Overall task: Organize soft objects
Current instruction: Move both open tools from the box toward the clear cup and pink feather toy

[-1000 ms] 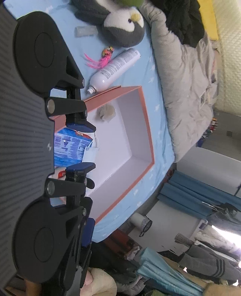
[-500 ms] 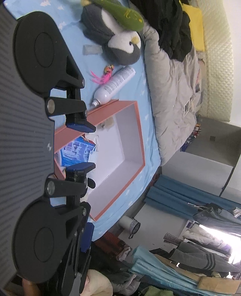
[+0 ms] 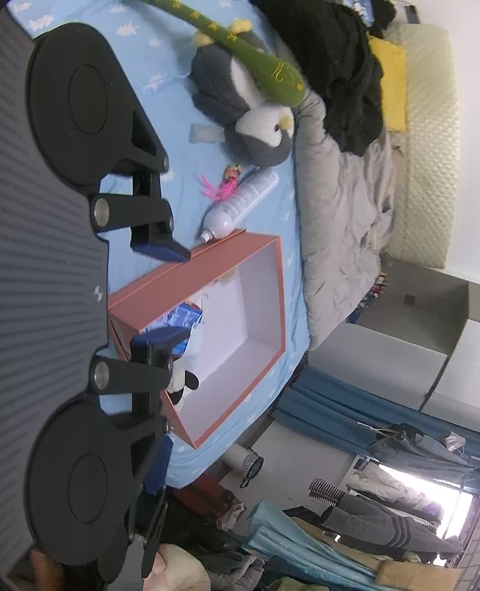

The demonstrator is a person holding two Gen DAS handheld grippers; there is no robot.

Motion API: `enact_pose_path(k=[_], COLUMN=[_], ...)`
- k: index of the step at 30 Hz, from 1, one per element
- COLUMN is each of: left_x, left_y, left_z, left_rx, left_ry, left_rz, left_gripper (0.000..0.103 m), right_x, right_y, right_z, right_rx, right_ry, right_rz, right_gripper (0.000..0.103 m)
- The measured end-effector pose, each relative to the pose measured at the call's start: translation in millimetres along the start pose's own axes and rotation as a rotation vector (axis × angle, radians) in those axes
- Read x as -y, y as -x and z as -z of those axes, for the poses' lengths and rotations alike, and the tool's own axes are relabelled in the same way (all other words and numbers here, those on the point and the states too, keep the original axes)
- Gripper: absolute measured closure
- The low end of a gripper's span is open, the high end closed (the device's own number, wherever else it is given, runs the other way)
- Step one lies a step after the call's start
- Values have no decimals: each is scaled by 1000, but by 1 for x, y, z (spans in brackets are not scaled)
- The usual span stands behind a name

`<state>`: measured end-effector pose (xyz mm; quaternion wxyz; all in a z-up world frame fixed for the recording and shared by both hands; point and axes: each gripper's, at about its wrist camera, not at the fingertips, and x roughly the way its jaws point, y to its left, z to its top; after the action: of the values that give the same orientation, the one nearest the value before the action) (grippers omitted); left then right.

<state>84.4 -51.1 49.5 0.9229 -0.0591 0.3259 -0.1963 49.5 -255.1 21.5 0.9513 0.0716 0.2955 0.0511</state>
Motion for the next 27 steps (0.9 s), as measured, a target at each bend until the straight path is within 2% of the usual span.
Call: enact_pose_path(k=[17,22,27], left_x=[-64,-82,-103], left_y=[26,22,16], left_z=[65,81,86], left_rx=[6,-5,12], left_ry=[96,135,168], left_rz=[-107,-137,-170], left_gripper=[53,53,53], right_x=[-48,-57,-67], right_y=[-6,-14,-32], right_z=[47,68,73], right_rx=[-27,-69,-106], right_ry=[63,65,73], right_rz=[-87,-126,-128], right_gripper=[40,40,40])
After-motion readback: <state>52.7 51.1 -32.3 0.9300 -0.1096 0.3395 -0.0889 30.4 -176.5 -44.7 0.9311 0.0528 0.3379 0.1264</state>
